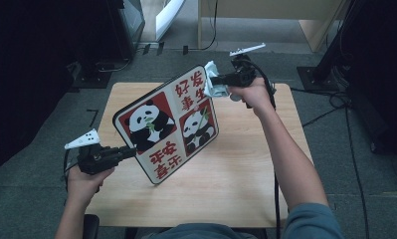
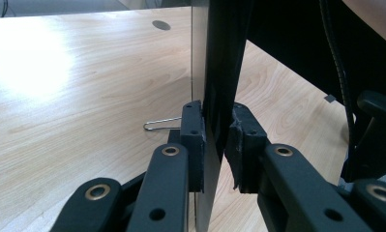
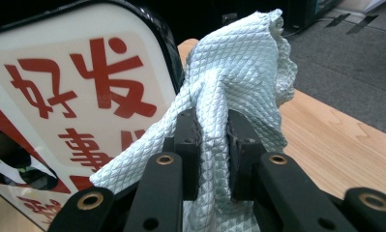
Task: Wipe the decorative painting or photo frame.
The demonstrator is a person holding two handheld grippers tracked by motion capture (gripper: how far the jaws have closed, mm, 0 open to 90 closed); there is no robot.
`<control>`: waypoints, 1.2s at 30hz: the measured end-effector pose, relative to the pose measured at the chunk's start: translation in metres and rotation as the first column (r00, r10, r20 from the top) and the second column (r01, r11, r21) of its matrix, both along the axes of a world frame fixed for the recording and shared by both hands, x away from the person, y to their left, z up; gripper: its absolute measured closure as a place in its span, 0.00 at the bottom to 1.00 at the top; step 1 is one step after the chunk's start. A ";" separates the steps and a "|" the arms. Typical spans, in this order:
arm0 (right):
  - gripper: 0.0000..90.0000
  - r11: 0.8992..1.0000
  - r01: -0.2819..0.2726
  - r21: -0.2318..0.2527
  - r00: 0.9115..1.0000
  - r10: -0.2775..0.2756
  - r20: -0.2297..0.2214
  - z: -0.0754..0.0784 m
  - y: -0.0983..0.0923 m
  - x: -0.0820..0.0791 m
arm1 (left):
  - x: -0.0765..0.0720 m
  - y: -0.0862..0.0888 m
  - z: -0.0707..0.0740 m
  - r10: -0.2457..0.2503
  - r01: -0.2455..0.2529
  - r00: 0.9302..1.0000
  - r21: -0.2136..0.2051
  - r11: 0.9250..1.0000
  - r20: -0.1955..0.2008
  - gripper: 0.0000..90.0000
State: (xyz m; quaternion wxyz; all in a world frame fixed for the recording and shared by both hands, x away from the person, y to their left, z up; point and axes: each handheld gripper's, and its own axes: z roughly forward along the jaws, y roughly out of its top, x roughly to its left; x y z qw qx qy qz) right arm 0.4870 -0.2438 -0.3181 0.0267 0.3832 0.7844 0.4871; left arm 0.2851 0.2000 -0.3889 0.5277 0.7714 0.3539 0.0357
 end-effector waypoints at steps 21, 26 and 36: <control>0.87 0.995 0.057 -0.083 0.994 -0.049 0.102 -0.023 0.006 -0.017 | 0.000 0.000 0.000 0.000 0.000 1.000 -0.004 1.000 -0.004 0.87; 0.87 0.993 0.068 -0.098 0.993 -0.057 0.106 -0.027 0.007 -0.018 | 0.000 0.000 0.000 -0.002 0.002 1.000 -0.004 1.000 -0.003 0.87; 0.87 0.992 0.082 -0.095 0.992 -0.072 0.108 -0.038 0.006 -0.024 | 0.000 0.001 0.000 -0.001 0.001 1.000 -0.005 1.000 -0.004 0.87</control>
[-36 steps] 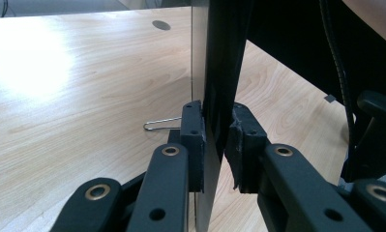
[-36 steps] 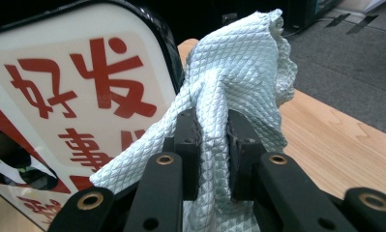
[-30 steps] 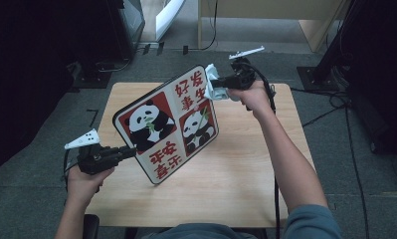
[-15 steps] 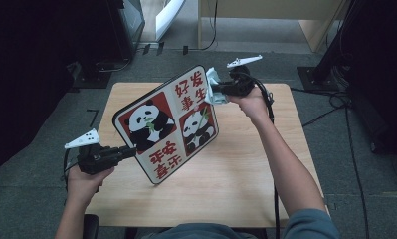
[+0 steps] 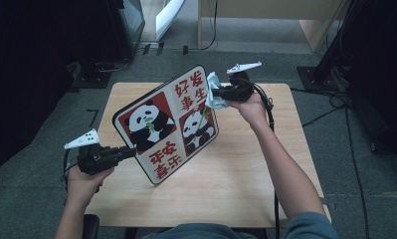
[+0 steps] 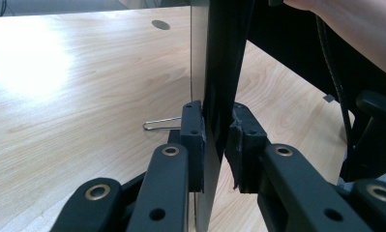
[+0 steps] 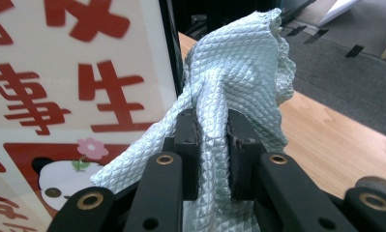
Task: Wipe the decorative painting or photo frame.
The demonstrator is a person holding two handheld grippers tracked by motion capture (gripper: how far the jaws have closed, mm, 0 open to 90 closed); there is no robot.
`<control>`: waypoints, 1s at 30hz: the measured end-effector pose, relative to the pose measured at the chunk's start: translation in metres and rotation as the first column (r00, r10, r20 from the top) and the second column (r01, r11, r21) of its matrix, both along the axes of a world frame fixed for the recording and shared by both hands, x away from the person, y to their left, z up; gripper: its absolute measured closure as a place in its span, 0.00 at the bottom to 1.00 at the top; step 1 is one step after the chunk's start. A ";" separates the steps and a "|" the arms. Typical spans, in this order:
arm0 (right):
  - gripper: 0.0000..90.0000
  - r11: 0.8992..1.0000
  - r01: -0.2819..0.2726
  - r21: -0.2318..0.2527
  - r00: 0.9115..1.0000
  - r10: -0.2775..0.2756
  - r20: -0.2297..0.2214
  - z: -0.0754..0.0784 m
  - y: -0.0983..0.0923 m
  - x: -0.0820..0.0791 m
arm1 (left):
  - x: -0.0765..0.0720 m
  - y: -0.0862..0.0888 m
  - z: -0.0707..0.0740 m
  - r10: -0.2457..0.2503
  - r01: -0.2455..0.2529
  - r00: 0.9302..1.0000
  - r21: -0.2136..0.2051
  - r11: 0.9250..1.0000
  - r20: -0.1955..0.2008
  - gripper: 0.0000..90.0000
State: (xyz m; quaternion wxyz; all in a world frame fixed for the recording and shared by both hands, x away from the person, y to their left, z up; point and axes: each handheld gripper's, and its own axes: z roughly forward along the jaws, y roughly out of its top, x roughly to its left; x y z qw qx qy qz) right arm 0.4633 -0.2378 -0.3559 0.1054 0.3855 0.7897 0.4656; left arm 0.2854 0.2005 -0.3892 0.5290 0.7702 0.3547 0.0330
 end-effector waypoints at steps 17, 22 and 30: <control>0.87 1.000 0.017 0.011 1.000 -0.017 -0.018 -0.018 -0.004 -0.006 | 0.000 0.000 0.000 0.002 -0.002 1.000 0.001 1.000 0.000 0.87; 0.87 1.000 0.022 0.019 0.999 -0.021 -0.043 -0.026 -0.005 -0.007 | -0.001 0.000 0.000 0.001 -0.001 1.000 0.002 1.000 0.002 0.87; 0.87 0.999 0.031 0.035 0.999 -0.030 -0.044 -0.035 -0.008 -0.010 | 0.000 0.000 0.000 -0.001 0.001 1.000 0.002 1.000 0.003 0.87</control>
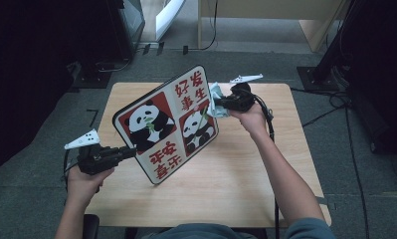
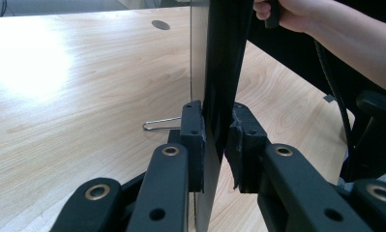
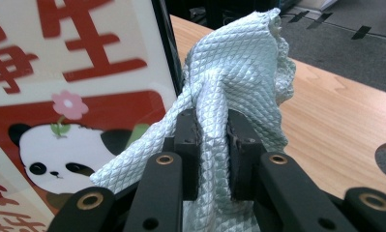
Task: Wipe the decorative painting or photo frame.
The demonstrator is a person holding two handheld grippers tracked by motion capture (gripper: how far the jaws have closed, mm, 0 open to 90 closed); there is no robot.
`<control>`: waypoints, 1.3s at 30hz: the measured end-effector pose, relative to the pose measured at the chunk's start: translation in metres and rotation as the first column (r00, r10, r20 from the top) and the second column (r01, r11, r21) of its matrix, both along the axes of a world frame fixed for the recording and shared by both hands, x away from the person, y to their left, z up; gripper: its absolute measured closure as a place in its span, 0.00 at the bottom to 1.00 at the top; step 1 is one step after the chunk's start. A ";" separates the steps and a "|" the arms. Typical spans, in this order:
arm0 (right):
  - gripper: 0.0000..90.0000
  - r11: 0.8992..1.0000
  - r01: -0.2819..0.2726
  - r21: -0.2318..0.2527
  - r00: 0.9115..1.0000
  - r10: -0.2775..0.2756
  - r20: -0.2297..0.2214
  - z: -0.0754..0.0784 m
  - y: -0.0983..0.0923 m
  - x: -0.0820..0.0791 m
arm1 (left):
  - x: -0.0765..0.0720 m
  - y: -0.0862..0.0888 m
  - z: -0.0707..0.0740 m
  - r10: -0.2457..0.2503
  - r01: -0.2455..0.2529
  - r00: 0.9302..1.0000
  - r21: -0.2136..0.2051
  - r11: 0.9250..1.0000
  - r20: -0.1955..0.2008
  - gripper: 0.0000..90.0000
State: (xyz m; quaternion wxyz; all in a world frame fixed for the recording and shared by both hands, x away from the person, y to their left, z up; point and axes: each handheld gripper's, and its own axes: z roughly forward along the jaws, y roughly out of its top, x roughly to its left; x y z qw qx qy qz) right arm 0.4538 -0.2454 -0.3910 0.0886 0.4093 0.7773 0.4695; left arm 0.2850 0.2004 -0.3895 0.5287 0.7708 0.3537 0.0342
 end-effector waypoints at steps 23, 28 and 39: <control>0.87 0.999 0.039 0.000 0.998 -0.039 -0.049 -0.034 -0.006 -0.013 | -0.001 -0.002 -0.001 0.002 -0.002 1.000 0.008 1.000 0.003 0.87; 0.87 0.998 0.055 -0.016 0.998 -0.055 -0.043 -0.044 -0.006 -0.019 | 0.000 -0.002 -0.001 0.005 -0.005 1.000 0.007 1.000 0.003 0.87; 0.87 0.997 0.069 -0.025 0.997 -0.070 -0.035 -0.062 -0.009 -0.028 | 0.000 -0.002 -0.001 0.000 0.000 1.000 0.008 1.000 -0.002 0.87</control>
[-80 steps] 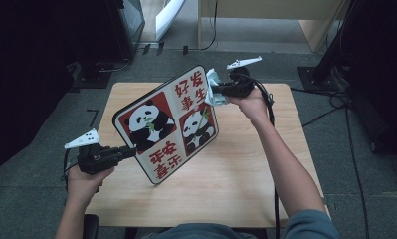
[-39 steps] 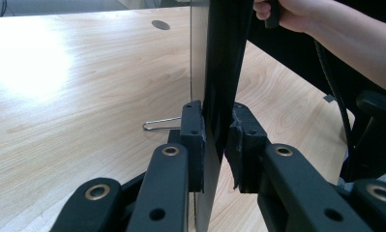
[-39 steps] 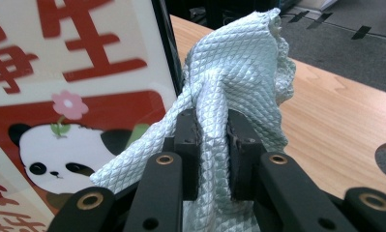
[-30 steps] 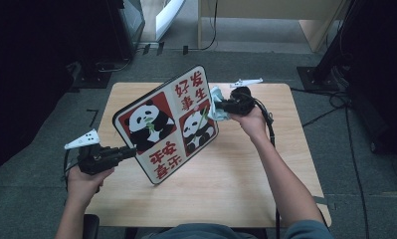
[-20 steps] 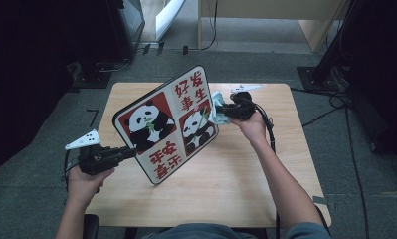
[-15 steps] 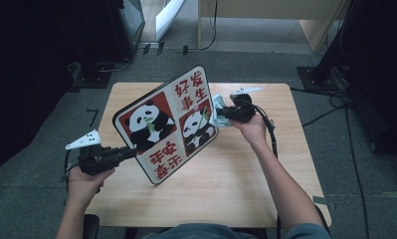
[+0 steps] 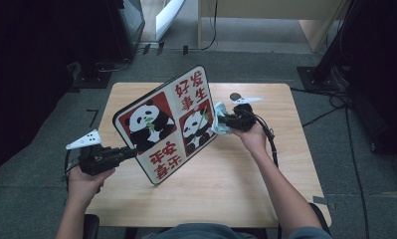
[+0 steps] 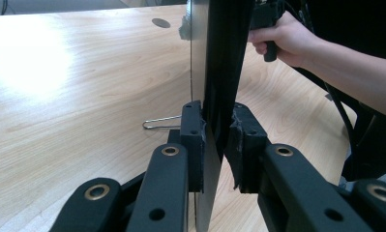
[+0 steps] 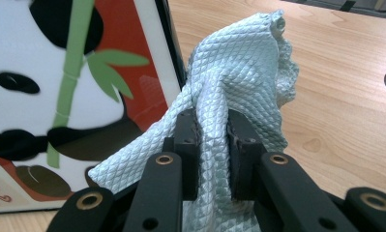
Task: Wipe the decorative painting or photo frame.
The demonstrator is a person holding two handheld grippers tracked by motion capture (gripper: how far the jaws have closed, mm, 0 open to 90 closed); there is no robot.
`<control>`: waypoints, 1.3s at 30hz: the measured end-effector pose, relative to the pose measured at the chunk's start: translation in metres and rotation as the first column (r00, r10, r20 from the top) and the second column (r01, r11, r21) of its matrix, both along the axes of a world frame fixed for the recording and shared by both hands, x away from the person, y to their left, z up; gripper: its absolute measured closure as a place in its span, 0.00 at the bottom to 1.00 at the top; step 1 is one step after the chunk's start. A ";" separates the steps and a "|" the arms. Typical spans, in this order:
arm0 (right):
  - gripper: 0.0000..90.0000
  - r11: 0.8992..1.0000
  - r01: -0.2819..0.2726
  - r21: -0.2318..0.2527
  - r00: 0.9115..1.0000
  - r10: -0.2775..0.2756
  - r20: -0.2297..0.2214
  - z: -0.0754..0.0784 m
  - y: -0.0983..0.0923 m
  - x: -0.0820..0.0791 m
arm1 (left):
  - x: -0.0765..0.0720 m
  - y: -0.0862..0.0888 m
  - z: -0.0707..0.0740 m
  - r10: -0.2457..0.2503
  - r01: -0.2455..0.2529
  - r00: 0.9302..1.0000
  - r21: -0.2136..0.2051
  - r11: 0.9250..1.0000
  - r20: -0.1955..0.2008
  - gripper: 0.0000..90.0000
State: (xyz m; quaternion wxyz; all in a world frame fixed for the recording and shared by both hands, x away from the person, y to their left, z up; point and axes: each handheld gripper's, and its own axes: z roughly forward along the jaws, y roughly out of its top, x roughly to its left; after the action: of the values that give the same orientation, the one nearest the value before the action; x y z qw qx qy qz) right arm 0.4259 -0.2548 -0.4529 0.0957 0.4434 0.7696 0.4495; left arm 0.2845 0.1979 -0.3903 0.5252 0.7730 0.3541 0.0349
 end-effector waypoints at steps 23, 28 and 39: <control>0.87 1.000 0.018 -0.022 0.999 -0.019 -0.046 -0.031 -0.005 -0.007 | 0.003 -0.001 0.000 -0.014 0.014 1.000 0.000 1.000 -0.009 0.87; 0.87 0.999 0.016 -0.037 0.998 -0.018 -0.056 -0.035 -0.006 -0.008 | 0.003 -0.002 0.000 -0.015 0.015 1.000 0.006 1.000 -0.007 0.87; 0.87 0.999 0.051 -0.007 0.998 -0.051 -0.040 -0.031 -0.017 -0.010 | 0.004 -0.002 0.001 -0.014 0.013 1.000 0.031 0.999 0.022 0.79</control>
State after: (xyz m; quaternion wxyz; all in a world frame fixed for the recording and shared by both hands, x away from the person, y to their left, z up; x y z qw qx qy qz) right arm 0.4163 -0.2716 -0.4835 0.0929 0.4717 0.7610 0.4356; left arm 0.2889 0.1963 -0.3895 0.5172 0.7831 0.3424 0.0454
